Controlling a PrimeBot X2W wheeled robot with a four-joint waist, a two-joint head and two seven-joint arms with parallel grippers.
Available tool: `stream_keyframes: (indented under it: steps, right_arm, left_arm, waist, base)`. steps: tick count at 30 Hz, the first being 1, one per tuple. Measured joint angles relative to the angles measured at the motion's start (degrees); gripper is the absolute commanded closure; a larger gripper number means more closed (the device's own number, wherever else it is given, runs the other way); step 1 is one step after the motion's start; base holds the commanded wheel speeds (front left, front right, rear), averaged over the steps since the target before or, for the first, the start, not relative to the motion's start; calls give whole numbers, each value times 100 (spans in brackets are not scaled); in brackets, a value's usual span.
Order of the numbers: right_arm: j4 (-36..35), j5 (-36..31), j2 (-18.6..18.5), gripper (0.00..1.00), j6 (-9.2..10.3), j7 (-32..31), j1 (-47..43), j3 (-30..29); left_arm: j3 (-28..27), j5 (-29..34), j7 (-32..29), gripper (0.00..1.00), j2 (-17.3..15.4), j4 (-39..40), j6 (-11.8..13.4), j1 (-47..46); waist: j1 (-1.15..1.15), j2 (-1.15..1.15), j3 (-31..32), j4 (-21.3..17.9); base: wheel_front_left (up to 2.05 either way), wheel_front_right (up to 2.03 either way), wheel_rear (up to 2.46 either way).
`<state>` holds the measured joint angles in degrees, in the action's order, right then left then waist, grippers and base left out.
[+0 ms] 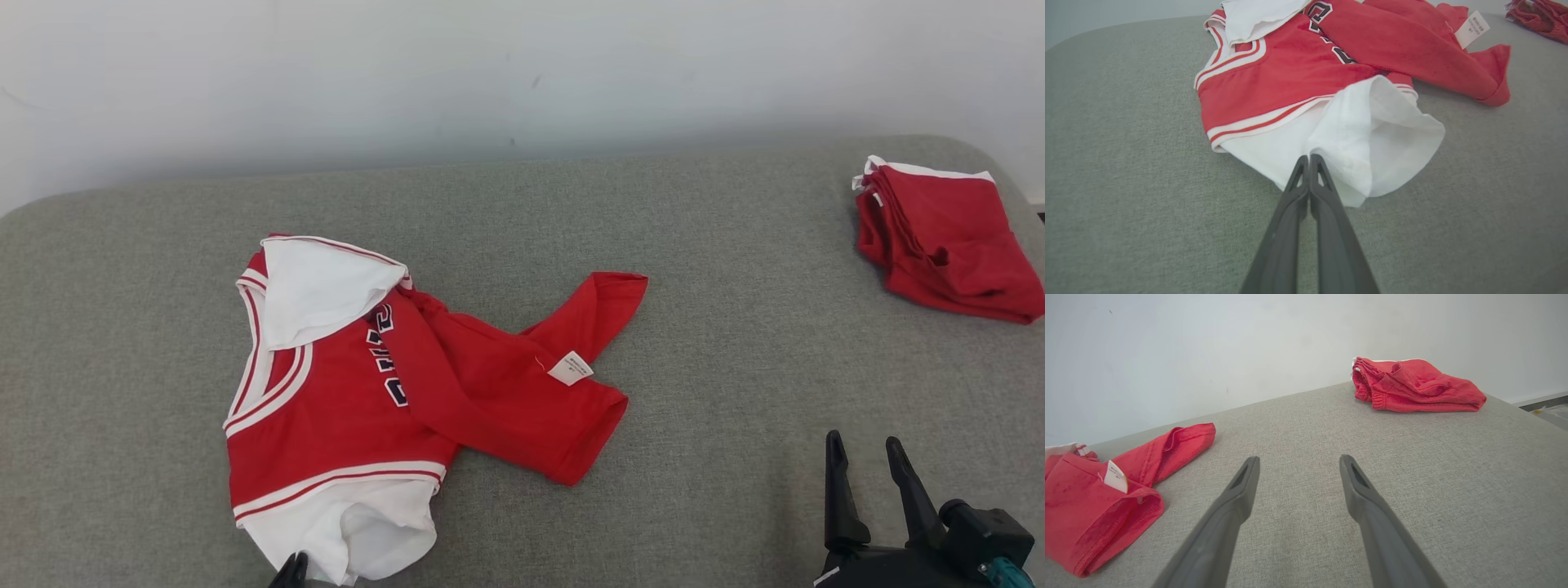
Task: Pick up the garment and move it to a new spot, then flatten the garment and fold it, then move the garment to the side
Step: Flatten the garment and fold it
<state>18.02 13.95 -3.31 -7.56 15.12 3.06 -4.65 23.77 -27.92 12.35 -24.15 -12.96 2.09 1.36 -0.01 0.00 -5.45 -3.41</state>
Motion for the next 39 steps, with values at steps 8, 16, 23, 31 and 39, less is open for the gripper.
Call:
stream_keyframes:
  steps: [8,16,23,31,39]
  right_arm:
    - [23,-19,3,0,1,0,-14,-2]
    - [38,-37,4,0,1,1,-48,45]
    - [66,-43,5,0,1,0,-47,130]
    - [104,-34,-3,0,1,1,1,301]
    - [354,11,-135,0,1,-40,514,1028]
  left_arm:
    - [-302,36,236,0,200,326,115,-94]
    - [-1067,455,264,0,687,933,348,-177]
    - [-1853,893,268,0,1032,1090,345,-160]
    - [-2453,1369,268,0,1315,1012,32,-138]
    - [-2615,1647,268,0,1630,920,-281,-177]
  waist:
    - [0,0,98,107]
    - [0,0,226,100]
    - [0,0,276,26]
    - [0,0,220,116]
    - [1,0,161,288]
  base:
    - [0,0,0]
    - [0,0,0]
    - [0,0,0]
    - [0,0,0]
    - [0,0,0]
